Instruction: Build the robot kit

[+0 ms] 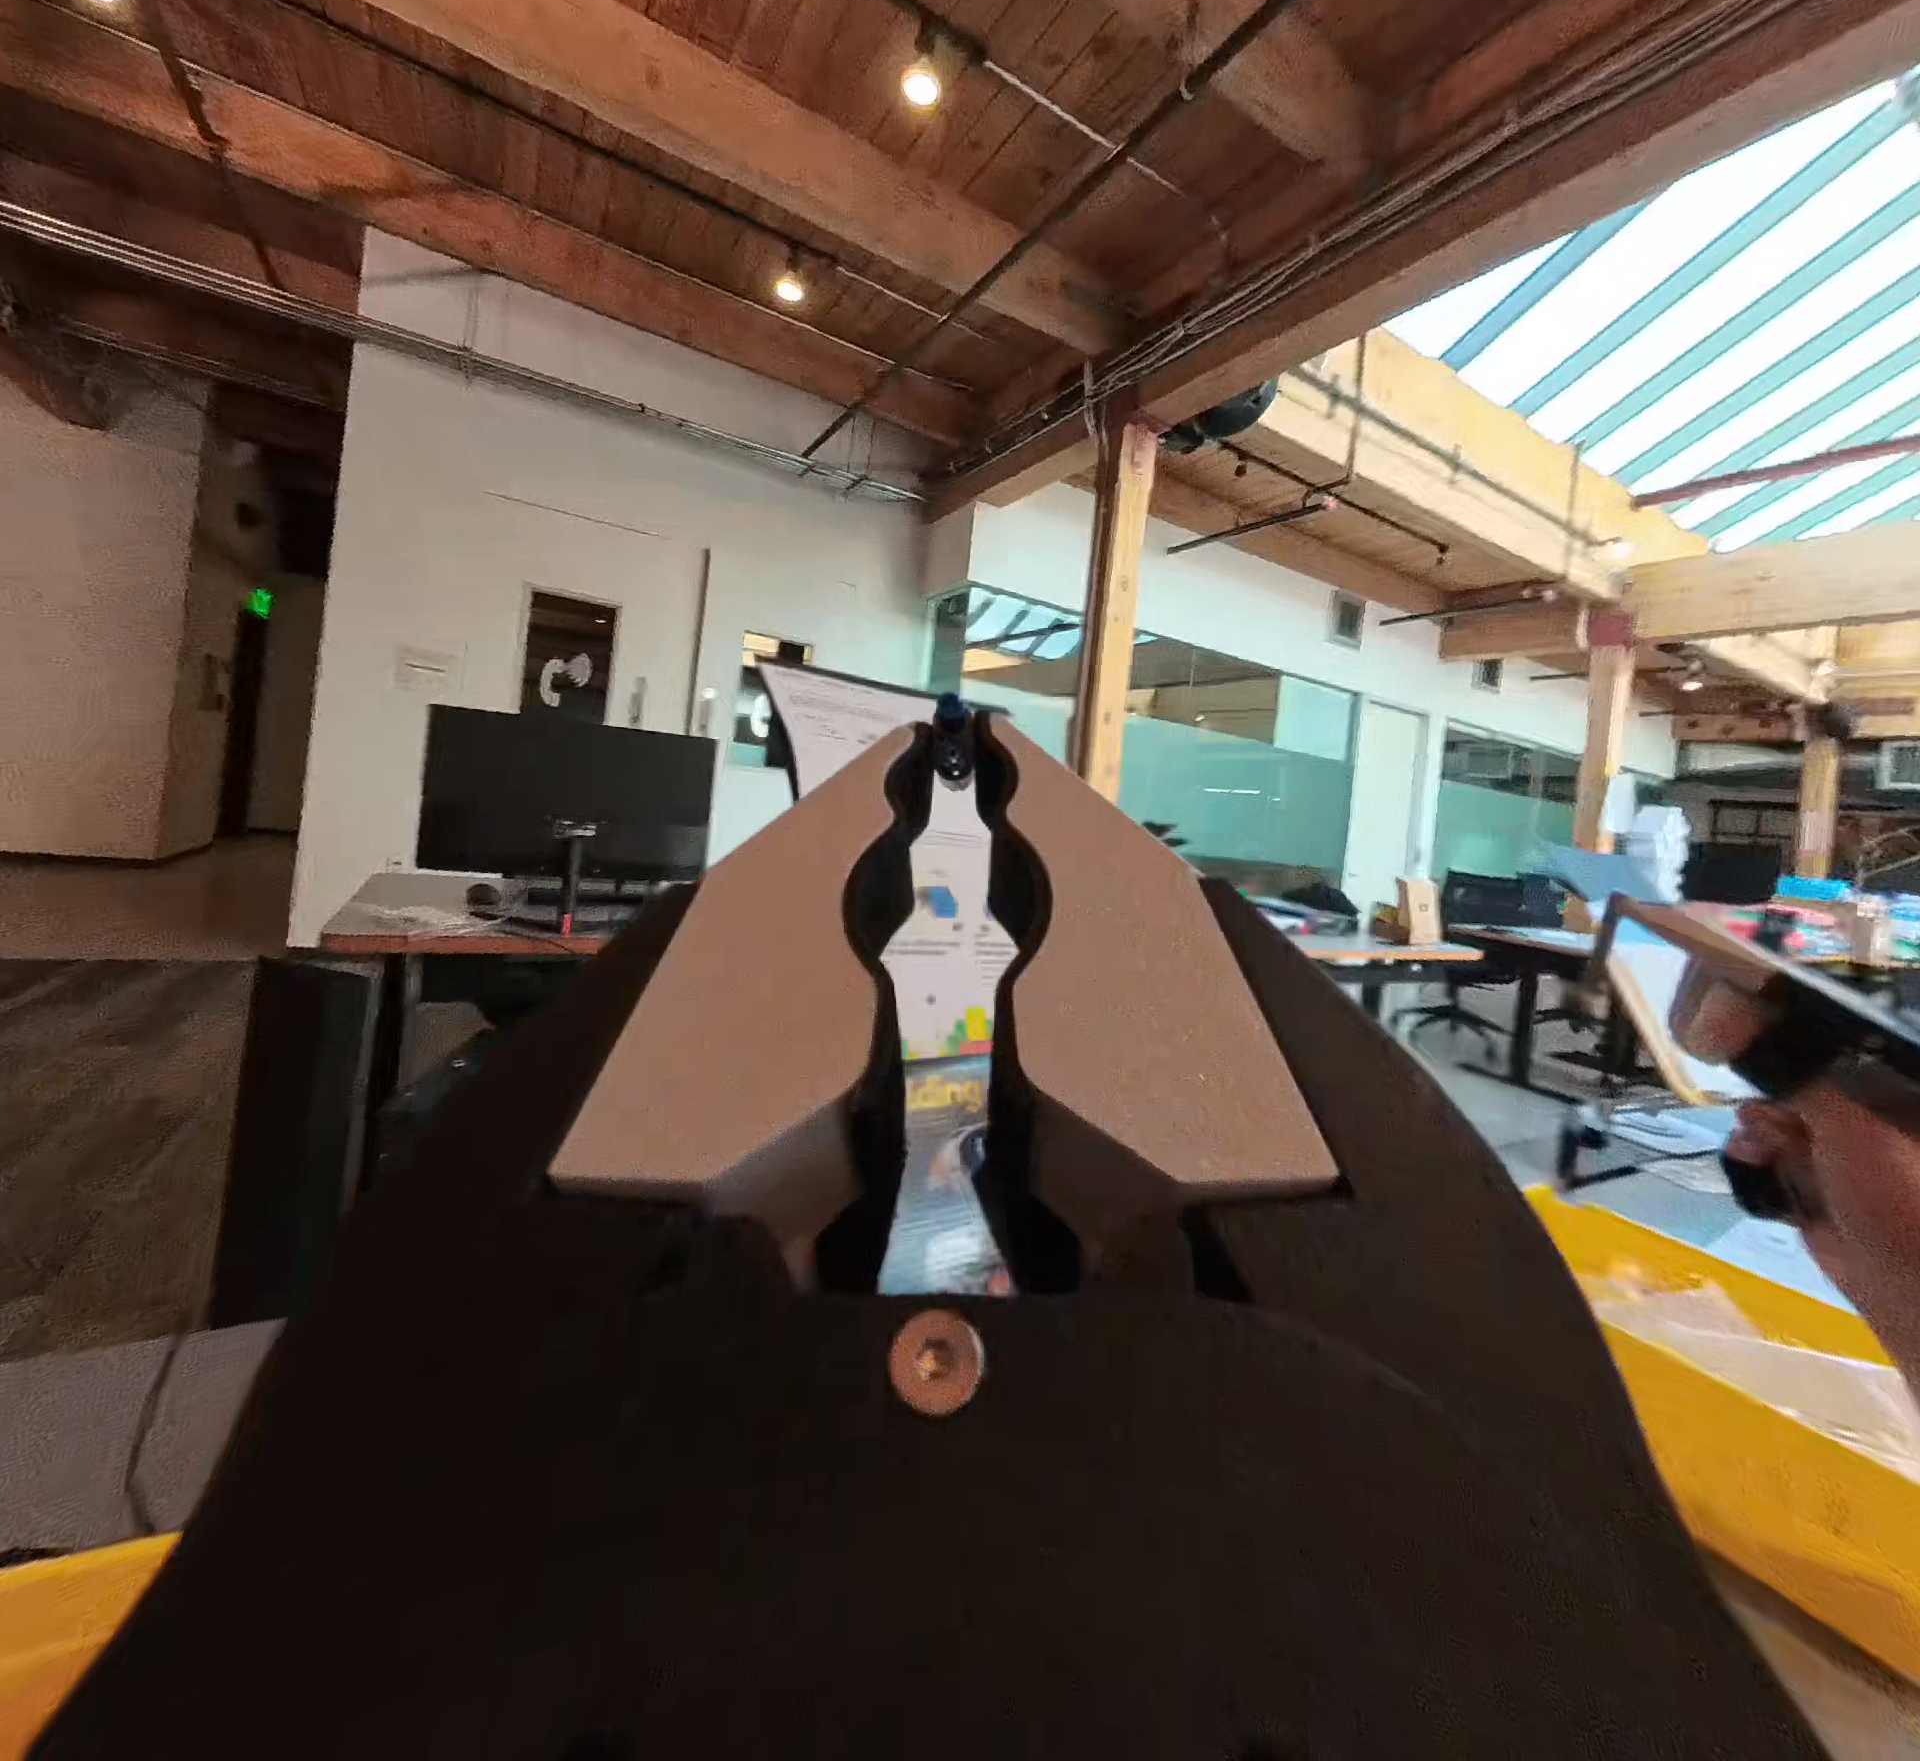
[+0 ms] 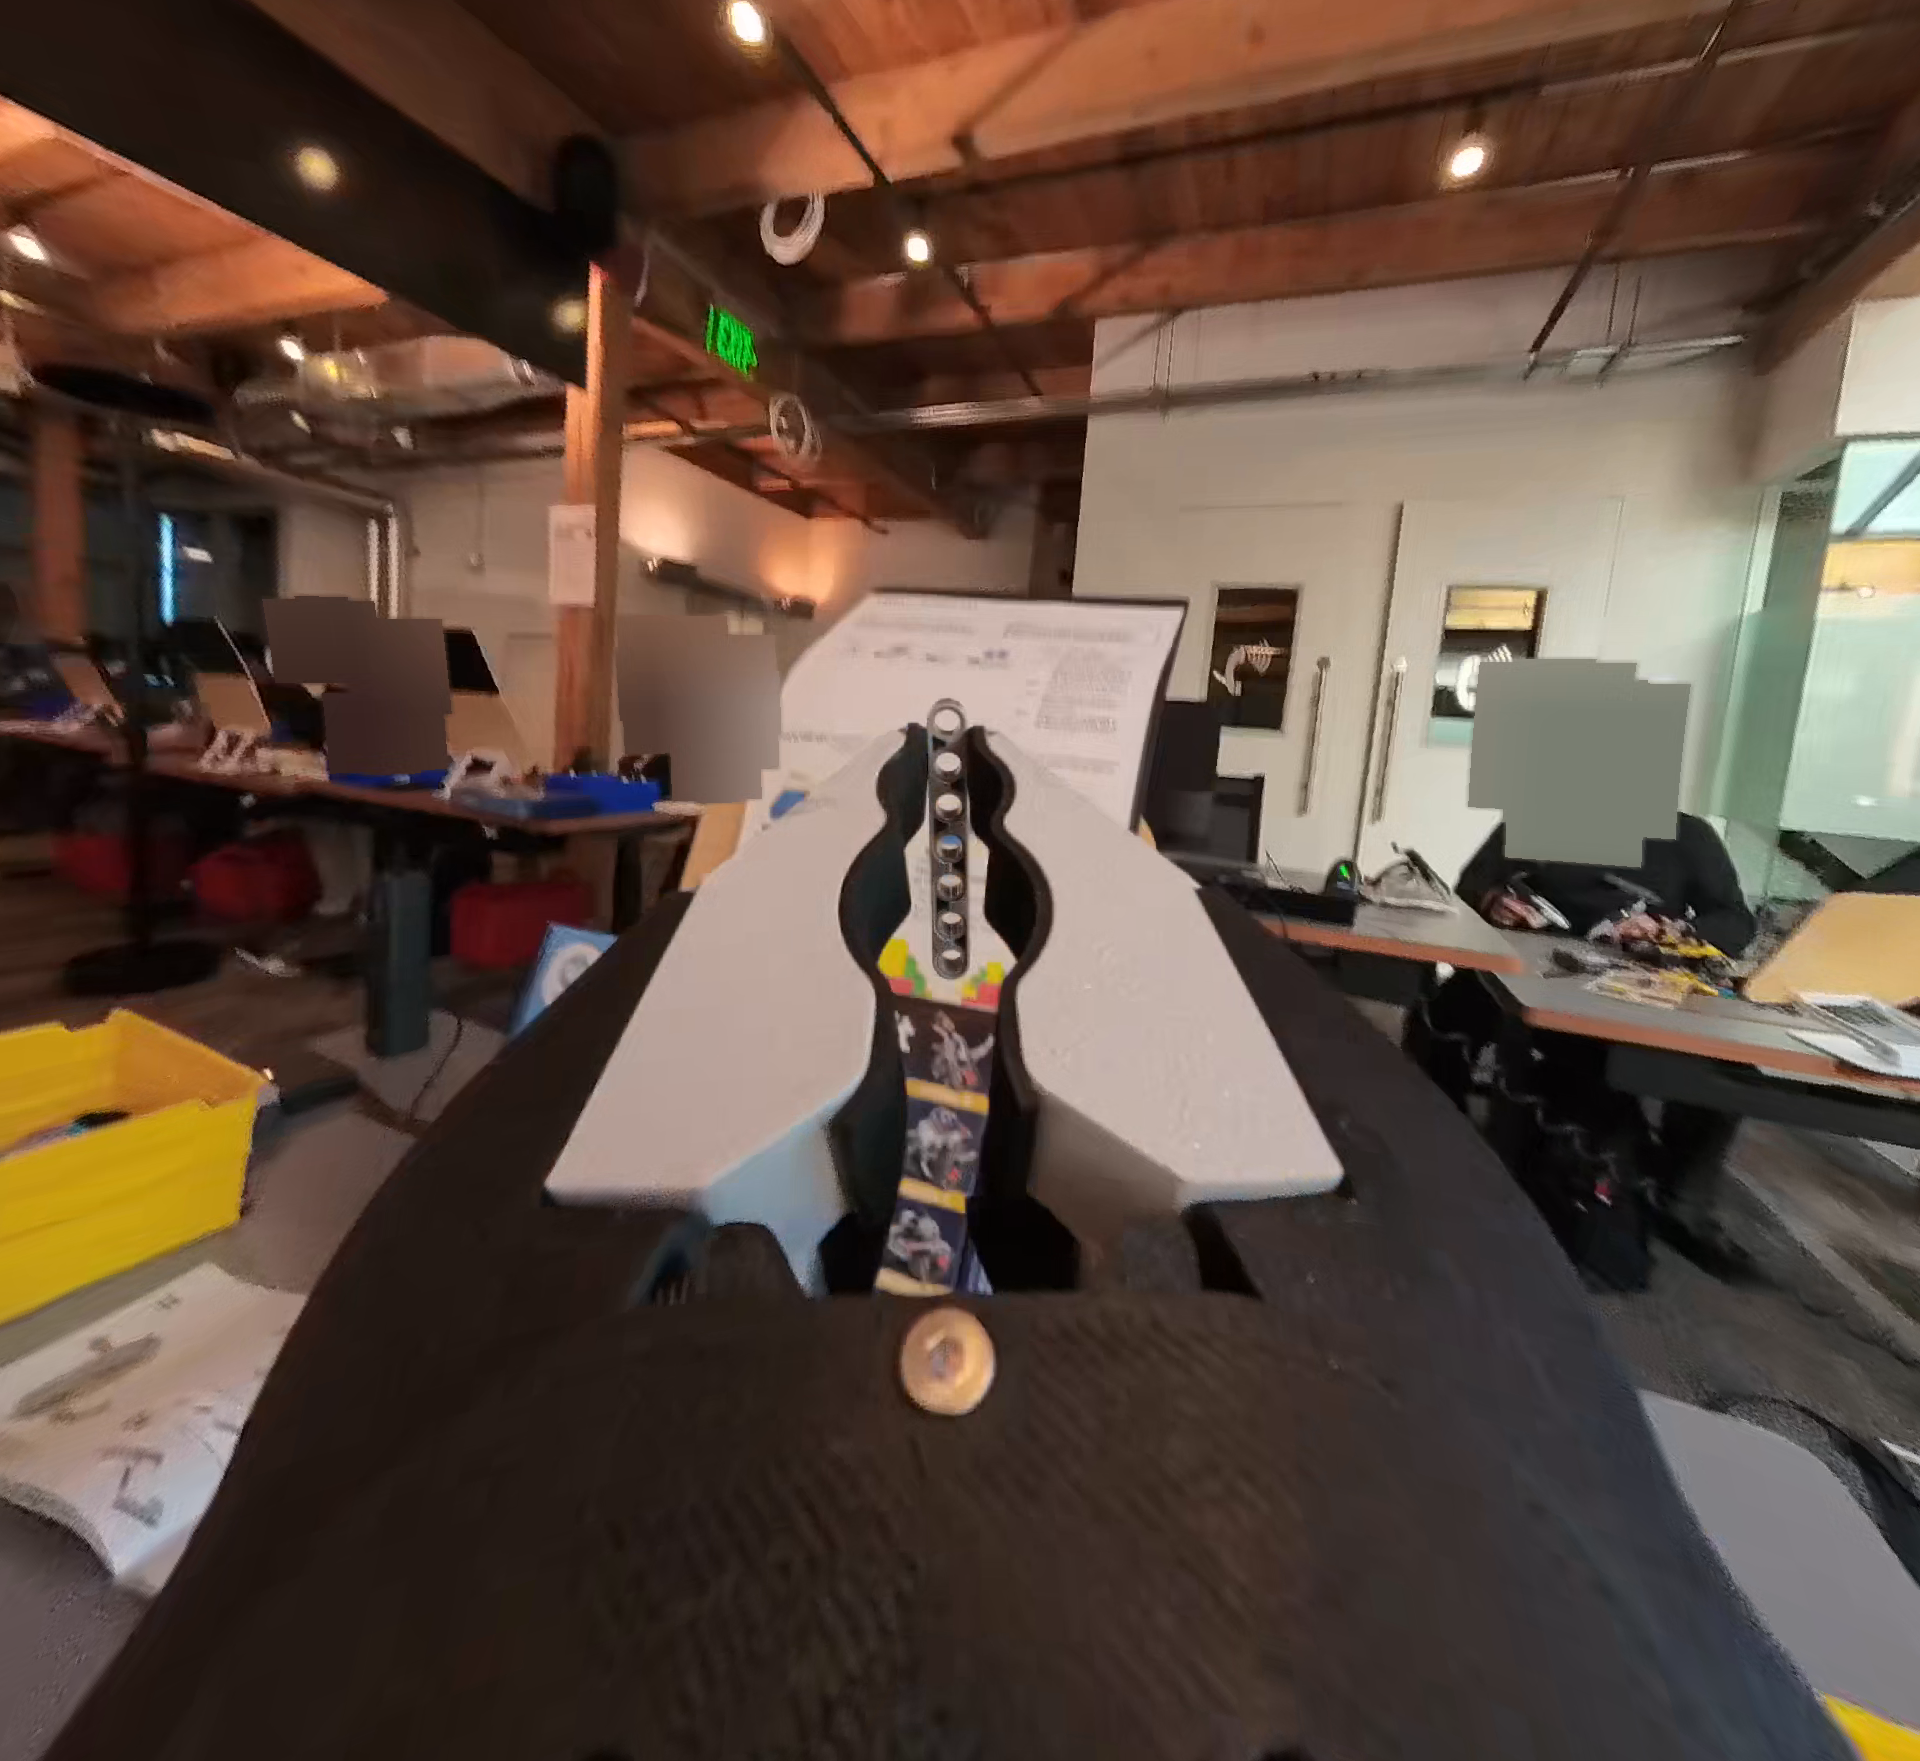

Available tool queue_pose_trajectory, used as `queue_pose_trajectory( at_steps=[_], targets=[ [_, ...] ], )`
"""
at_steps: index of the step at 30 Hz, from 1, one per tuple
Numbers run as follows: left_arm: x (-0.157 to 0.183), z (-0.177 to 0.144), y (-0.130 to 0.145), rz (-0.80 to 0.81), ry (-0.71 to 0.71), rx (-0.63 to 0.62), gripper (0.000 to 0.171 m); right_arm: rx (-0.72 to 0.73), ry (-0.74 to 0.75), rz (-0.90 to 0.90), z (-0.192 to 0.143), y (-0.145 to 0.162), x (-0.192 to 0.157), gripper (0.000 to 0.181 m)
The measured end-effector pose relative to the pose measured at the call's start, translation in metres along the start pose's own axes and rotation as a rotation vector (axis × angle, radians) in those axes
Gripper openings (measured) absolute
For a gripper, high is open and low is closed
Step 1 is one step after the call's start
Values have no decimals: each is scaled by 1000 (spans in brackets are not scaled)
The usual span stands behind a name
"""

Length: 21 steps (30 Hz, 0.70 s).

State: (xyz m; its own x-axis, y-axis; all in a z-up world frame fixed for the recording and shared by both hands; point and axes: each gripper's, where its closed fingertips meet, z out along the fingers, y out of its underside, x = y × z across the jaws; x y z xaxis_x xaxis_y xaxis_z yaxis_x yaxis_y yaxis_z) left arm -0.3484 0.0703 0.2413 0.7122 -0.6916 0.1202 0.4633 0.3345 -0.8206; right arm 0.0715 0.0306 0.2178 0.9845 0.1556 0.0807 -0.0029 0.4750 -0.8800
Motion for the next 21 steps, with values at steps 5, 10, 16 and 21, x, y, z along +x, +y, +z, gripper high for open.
queue_pose_trajectory(
  at_steps=[5, 10, 16, 21],
  targets=[
    [-73, -21, 8, 121, -304, -40, 5, -13, 363, -85, -27, 16, 67, 4],
    [-61, -18, 3, 284, -343, -55, 5, -108, 290, -215, -4, 21, 38, 5],
    [-48, 13, 62, 20, -192, -169, 5, -92, 39, 101, 32, 77, -10, 5],
    [0, 45, 151, 48, -61, -428, 6, -297, -280, 357, 64, 172, -124, 5]
  ],
)
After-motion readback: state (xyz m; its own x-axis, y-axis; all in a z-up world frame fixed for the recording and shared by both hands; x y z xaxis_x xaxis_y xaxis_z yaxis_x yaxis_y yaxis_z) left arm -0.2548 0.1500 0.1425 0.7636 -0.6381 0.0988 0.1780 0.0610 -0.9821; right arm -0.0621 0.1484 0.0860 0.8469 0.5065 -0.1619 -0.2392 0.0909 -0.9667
